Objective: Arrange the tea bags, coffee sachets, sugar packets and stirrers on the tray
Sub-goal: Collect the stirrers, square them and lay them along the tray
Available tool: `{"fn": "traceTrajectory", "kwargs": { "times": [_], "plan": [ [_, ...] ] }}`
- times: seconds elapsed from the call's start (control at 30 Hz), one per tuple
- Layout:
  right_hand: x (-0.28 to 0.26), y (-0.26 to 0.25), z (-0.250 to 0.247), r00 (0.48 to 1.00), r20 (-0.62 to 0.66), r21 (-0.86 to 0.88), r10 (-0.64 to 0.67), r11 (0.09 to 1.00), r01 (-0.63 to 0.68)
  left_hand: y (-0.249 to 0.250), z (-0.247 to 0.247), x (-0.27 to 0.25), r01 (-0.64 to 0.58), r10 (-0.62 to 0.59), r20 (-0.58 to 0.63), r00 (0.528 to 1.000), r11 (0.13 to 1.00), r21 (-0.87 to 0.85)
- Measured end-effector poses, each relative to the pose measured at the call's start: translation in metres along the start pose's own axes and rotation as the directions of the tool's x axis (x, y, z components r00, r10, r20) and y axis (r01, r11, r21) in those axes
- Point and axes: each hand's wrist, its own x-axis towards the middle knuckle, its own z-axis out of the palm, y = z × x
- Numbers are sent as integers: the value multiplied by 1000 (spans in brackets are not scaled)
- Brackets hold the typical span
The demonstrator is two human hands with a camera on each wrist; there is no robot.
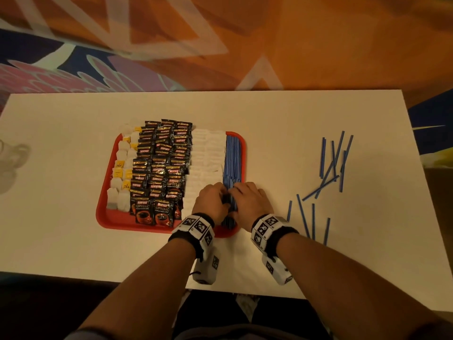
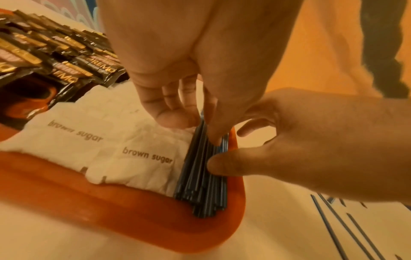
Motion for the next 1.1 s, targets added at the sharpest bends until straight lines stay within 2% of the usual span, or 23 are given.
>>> {"fn": "traceTrajectory", "kwargs": {
  "times": [0.1,0.2,0.37,0.47,0.53,0.63,0.7,0.77,0.87,0.93,1.0,1.1],
  "plan": [
    [1,-1,1,999,-42,-33,-20,999,19,-6,2,0,-14,14,-3,1000,1000,-19],
    [2,0,2,1000,-2,-66,-15,998,15,-7,2,-2,-20,20,28,999,999,28],
    [-5,7,-8,1000,-14,1,-12,1000,12,-1,3,-2,-38,39,-12,999,998,48],
    [-16,26,-18,995,-64,63,70,996,-66,22,5,-6,-124,124,-83,989,992,8],
    [-28,49,-22,980,-58,157,191,971,-180,44,10,-9,-175,175,-61,983,985,0],
    [-47,92,-30,911,-17,344,411,858,-381,75,28,-10,-206,200,116,973,978,43],
    [-63,122,-35,848,-20,413,530,777,-475,93,45,-11,-172,136,276,951,979,111],
    [-83,149,-38,761,28,439,648,676,-591,107,63,-13,-97,25,391,920,981,165],
    [-112,176,-34,628,204,354,751,541,-763,124,87,-16,53,-106,428,897,989,135],
    [-120,182,-29,592,296,261,750,533,-805,135,99,-15,60,-111,407,907,989,135],
    [-120,181,-26,617,319,240,719,568,-787,145,109,-13,36,-78,399,914,993,113],
    [-111,172,-28,694,293,290,658,631,-720,158,119,-13,3,-29,395,918,998,66]
  ]
}}
